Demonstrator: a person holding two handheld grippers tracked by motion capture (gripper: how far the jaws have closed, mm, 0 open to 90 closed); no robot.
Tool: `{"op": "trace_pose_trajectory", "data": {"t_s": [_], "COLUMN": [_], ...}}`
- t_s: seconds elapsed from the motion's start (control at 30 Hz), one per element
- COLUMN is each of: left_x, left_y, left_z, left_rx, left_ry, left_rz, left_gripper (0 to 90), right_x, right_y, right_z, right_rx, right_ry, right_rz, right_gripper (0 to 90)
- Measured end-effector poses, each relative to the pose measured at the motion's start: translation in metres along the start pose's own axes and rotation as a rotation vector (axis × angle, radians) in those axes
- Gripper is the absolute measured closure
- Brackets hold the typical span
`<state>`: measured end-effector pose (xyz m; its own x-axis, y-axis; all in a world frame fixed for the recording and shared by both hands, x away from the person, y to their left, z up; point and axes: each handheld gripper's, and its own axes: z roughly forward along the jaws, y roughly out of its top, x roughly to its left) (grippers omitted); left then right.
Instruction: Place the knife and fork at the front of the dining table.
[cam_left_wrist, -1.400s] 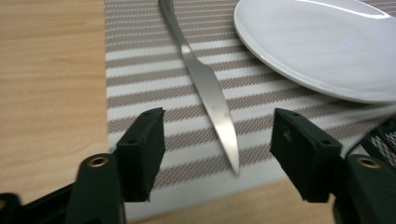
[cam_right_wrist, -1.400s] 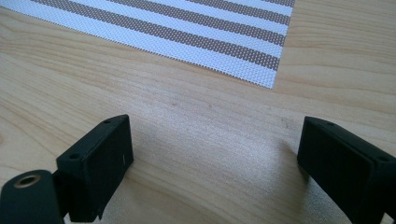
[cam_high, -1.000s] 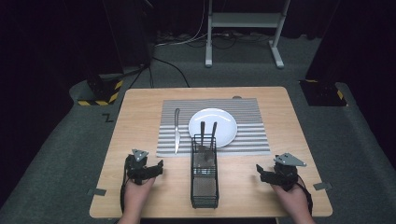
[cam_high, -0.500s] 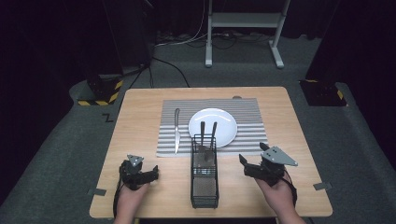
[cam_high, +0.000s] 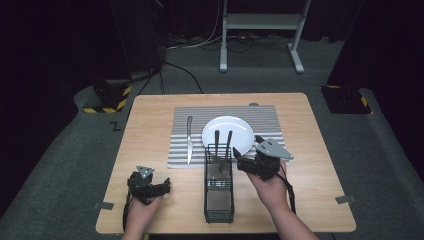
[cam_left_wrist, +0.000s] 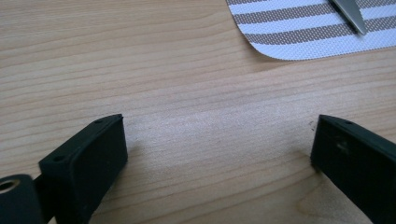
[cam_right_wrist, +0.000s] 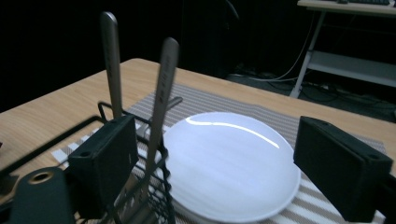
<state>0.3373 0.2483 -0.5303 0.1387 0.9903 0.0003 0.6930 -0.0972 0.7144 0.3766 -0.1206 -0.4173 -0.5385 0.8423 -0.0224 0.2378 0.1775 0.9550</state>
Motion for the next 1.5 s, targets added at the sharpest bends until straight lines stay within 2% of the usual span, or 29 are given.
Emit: {"op": "trace_pose_trajectory", "data": {"t_s": [0.17, 0.33, 0.4, 0.67, 0.87, 0.9, 1.07, 1.5], "left_x": [0.0, 0.0, 0.0, 0.0, 0.0, 0.0, 0.0, 0.0], "left_y": [0.0, -0.001, -0.001, 0.0, 0.0, -0.001, -0.001, -0.001], "left_z": [0.0, 0.0, 0.0, 0.0, 0.0, 0.0, 0.0, 0.0], "left_rx": [0.003, 0.005, 0.005, 0.007, 0.007, 0.007, 0.007, 0.007], "left_ry": [-0.011, -0.016, -0.016, -0.027, -0.028, -0.027, -0.028, -0.027], "left_rz": [0.004, 0.01, 0.01, 0.017, 0.018, 0.021, 0.022, 0.022], "left_gripper": [1.2, 1.1, 1.1, 0.2, 0.2, 0.2, 0.3, 0.3], "right_x": [0.011, 0.017, 0.019, 0.02, 0.025, 0.027, 0.029, 0.034], "right_y": [0.009, 0.014, 0.014, 0.013, 0.012, 0.011, 0.012, 0.034], "right_z": [0.016, 0.025, 0.026, 0.029, 0.03, 0.03, 0.026, -0.006], "right_rx": [-0.042, -0.089, -0.095, -0.081, -0.083, -0.092, -0.111, -0.224], "right_ry": [0.014, 0.02, 0.024, 0.038, 0.044, 0.053, 0.088, 0.111], "right_rz": [0.006, 0.029, 0.042, 0.081, 0.059, 0.054, 0.052, 0.01], "right_gripper": [30.9, 57.1, 63.3, 73.5, 82.1, 86.4, 88.1, 88.3]}}
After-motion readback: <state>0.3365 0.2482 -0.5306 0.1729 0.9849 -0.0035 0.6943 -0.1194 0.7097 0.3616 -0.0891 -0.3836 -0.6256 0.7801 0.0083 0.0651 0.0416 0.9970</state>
